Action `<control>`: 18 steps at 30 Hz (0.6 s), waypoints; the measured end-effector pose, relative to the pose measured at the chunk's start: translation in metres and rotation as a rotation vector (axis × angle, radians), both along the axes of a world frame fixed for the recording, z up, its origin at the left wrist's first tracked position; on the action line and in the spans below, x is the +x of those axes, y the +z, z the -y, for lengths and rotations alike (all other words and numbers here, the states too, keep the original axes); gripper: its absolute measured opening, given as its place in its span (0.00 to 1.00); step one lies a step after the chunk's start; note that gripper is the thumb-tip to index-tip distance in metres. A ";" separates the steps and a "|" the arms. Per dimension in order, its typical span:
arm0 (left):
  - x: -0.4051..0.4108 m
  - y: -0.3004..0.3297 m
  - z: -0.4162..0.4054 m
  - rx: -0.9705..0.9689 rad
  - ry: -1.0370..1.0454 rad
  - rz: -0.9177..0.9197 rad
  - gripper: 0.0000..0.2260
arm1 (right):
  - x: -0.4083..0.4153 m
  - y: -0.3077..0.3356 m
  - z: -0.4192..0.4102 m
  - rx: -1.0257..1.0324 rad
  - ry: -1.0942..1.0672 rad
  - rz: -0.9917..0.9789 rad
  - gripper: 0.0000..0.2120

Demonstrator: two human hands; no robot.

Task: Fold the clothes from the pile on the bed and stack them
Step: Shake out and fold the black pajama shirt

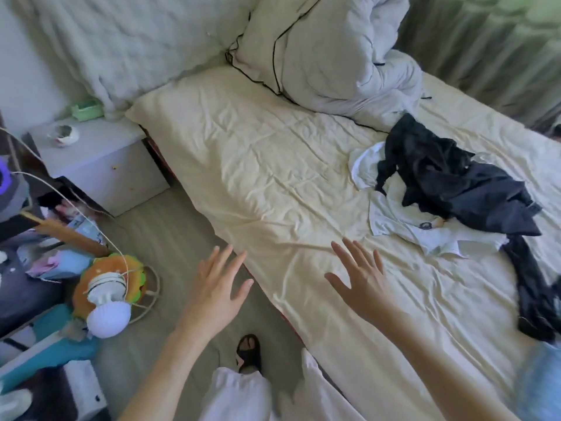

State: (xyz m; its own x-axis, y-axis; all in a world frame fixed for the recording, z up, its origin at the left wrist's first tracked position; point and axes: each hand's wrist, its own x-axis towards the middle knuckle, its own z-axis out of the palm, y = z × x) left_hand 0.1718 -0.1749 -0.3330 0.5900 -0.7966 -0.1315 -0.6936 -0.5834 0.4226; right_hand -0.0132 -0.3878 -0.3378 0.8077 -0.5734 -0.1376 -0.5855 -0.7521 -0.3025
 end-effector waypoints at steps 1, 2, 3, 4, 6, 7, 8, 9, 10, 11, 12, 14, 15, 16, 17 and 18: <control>0.013 -0.002 0.008 0.027 -0.041 0.004 0.25 | 0.006 -0.001 0.004 0.006 -0.038 -0.001 0.30; 0.025 -0.004 0.017 0.053 -0.077 0.001 0.25 | 0.010 -0.001 0.007 0.010 -0.073 -0.003 0.30; 0.034 -0.006 0.026 0.074 -0.110 -0.006 0.26 | 0.012 -0.002 0.012 0.012 -0.106 -0.004 0.30; 0.042 -0.008 0.036 0.087 -0.147 -0.014 0.26 | 0.013 -0.003 0.018 0.011 -0.143 -0.004 0.30; 0.051 -0.014 0.056 0.113 -0.217 -0.035 0.26 | 0.013 -0.006 0.030 0.008 -0.214 -0.012 0.29; 0.054 -0.019 0.067 0.127 -0.252 -0.053 0.26 | 0.011 -0.009 0.036 0.009 -0.248 -0.022 0.29; 0.056 -0.025 0.079 0.140 -0.285 -0.072 0.27 | 0.009 -0.013 0.044 0.016 -0.281 -0.034 0.29; 0.057 -0.030 0.092 0.154 -0.313 -0.090 0.27 | 0.005 -0.018 0.051 0.032 -0.312 -0.046 0.28; 0.057 -0.036 0.106 0.168 -0.341 -0.105 0.27 | 0.002 -0.024 0.059 0.053 -0.339 -0.062 0.28; 0.057 -0.042 0.120 0.185 -0.370 -0.112 0.27 | -0.002 -0.030 0.067 0.073 -0.362 -0.084 0.28; 0.056 -0.048 0.136 0.201 -0.398 -0.113 0.27 | -0.006 -0.037 0.076 0.091 -0.376 -0.110 0.28; 0.054 -0.059 0.169 0.227 -0.444 -0.112 0.26 | -0.013 -0.049 0.098 0.121 -0.403 -0.162 0.28; 0.053 -0.064 0.186 0.238 -0.462 -0.114 0.26 | -0.015 -0.054 0.113 0.129 -0.417 -0.177 0.27; 0.053 -0.068 0.204 0.249 -0.474 -0.114 0.26 | -0.016 -0.058 0.131 0.136 -0.434 -0.182 0.27; 0.054 -0.072 0.224 0.255 -0.481 -0.111 0.26 | -0.016 -0.063 0.151 0.142 -0.451 -0.183 0.26; 0.055 -0.076 0.244 0.252 -0.484 -0.106 0.26 | -0.014 -0.068 0.172 0.140 -0.466 -0.185 0.26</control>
State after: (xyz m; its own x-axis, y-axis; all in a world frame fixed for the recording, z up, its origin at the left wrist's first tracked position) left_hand 0.2271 -0.4190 -0.4086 0.1375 -0.9098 -0.3915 -0.8689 -0.3005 0.3933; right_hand -0.0276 -0.5596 -0.4063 0.4262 -0.8322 -0.3548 -0.9017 -0.3590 -0.2411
